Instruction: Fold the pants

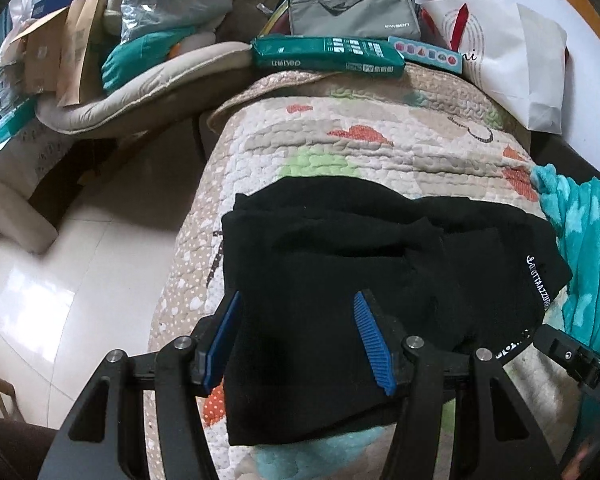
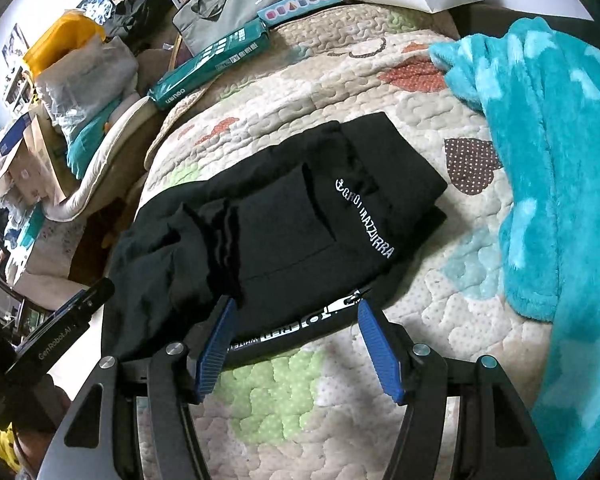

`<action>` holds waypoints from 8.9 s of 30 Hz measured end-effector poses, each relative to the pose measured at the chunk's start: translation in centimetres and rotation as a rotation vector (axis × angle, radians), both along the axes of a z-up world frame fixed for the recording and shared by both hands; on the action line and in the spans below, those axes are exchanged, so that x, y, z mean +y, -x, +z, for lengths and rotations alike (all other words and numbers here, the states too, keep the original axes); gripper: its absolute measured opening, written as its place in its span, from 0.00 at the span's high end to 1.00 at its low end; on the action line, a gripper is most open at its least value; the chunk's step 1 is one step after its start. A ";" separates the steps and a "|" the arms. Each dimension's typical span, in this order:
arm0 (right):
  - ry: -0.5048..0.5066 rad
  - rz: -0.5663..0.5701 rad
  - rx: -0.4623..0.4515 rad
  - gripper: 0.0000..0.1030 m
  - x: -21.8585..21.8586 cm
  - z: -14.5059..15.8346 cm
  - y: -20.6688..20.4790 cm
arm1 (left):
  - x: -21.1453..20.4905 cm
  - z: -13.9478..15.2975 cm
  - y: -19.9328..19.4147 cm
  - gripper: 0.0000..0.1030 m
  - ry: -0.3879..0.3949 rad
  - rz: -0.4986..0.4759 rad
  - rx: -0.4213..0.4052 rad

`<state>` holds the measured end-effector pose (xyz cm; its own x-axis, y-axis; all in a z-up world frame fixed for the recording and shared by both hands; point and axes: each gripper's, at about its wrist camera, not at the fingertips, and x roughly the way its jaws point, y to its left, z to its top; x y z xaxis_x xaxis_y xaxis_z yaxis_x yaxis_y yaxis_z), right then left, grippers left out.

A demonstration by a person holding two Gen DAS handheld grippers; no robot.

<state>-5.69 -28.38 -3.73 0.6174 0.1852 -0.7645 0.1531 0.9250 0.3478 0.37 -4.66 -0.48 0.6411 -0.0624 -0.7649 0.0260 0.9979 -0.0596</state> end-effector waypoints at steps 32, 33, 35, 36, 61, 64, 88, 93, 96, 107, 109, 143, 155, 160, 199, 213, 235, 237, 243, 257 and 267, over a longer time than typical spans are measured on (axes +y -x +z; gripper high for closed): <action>-0.127 -0.223 -0.025 0.33 -5.4 -4.4 -3.6 | -26.9 -2.7 -16.8 0.34 0.145 -0.751 0.439; -0.121 -0.226 -0.031 0.32 -5.4 -4.4 -3.8 | -27.6 -3.3 -16.8 0.33 0.120 -0.760 0.453; -0.102 -0.224 -0.042 0.31 -5.2 -4.4 -4.3 | -28.7 -4.4 -16.7 0.32 0.065 -0.768 0.471; -0.095 -0.221 -0.046 0.30 -5.1 -4.4 -4.5 | -29.1 -4.8 -16.6 0.32 0.037 -0.769 0.474; -0.098 -0.037 -0.190 0.79 -1.9 3.4 -3.3 | -19.0 4.4 -13.4 0.76 0.208 -0.643 0.294; -0.027 0.046 -0.225 0.79 0.7 5.4 -2.9 | -15.8 5.8 -13.3 0.76 0.303 -0.598 0.281; 0.659 0.714 -0.185 0.63 26.4 -0.6 -2.7 | 12.5 -4.0 -12.2 0.56 0.783 -0.038 0.365; 0.654 0.765 -0.211 0.28 27.2 -1.3 -1.1 | 14.7 -5.1 -12.3 0.54 0.835 0.037 0.423; 0.649 0.798 -0.219 0.19 27.4 -1.0 -0.2 | 15.3 -5.3 -11.9 0.52 0.821 0.084 0.431; 0.547 0.749 -0.196 0.18 21.4 2.2 1.9 | 17.5 -6.0 -9.1 0.45 0.700 0.107 0.529; 0.500 0.714 -0.195 0.18 19.7 3.5 1.8 | 18.4 -7.0 -8.1 0.45 0.671 0.146 0.554; 0.585 0.446 0.085 0.98 17.5 2.2 -21.8 | 12.4 -6.5 -5.2 0.45 0.634 0.091 0.495; 0.467 0.425 -0.036 0.42 14.5 5.8 -16.6 | 14.8 -2.5 -6.4 0.45 0.756 0.131 0.309; 0.438 0.436 0.004 0.42 14.5 3.9 -14.0 | 11.0 -1.6 -9.5 0.43 0.499 0.105 0.297; 0.153 0.246 -0.055 0.18 6.8 0.8 1.9 | 14.4 -3.1 5.6 0.37 0.267 0.363 0.071; 0.230 0.274 -0.089 0.16 8.3 0.8 4.4 | 8.9 -0.7 9.7 0.28 0.017 0.243 -0.066; 0.292 0.274 -0.091 0.14 9.6 -0.4 4.6 | 6.2 -1.4 10.2 0.26 -0.055 0.168 -0.033; 0.295 0.275 -0.091 0.14 9.7 -0.4 4.7 | 6.3 -1.5 10.2 0.26 -0.053 0.173 -0.032; 0.302 0.278 -0.094 0.14 9.8 -0.5 4.7 | 6.3 -1.5 10.2 0.26 -0.058 0.170 -0.031; 0.303 0.275 -0.093 0.13 9.9 -0.5 4.8 | 6.2 -1.7 10.2 0.26 -0.066 0.166 -0.019; 0.305 0.274 -0.094 0.12 10.0 -0.5 4.8 | 6.3 -1.9 10.2 0.26 -0.068 0.165 -0.011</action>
<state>-10.51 -18.35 -4.21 0.6461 0.1264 -0.7527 -0.1321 0.9898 0.0528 -9.83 1.61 -2.34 0.6469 0.0961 -0.7565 -0.1379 0.9904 0.0079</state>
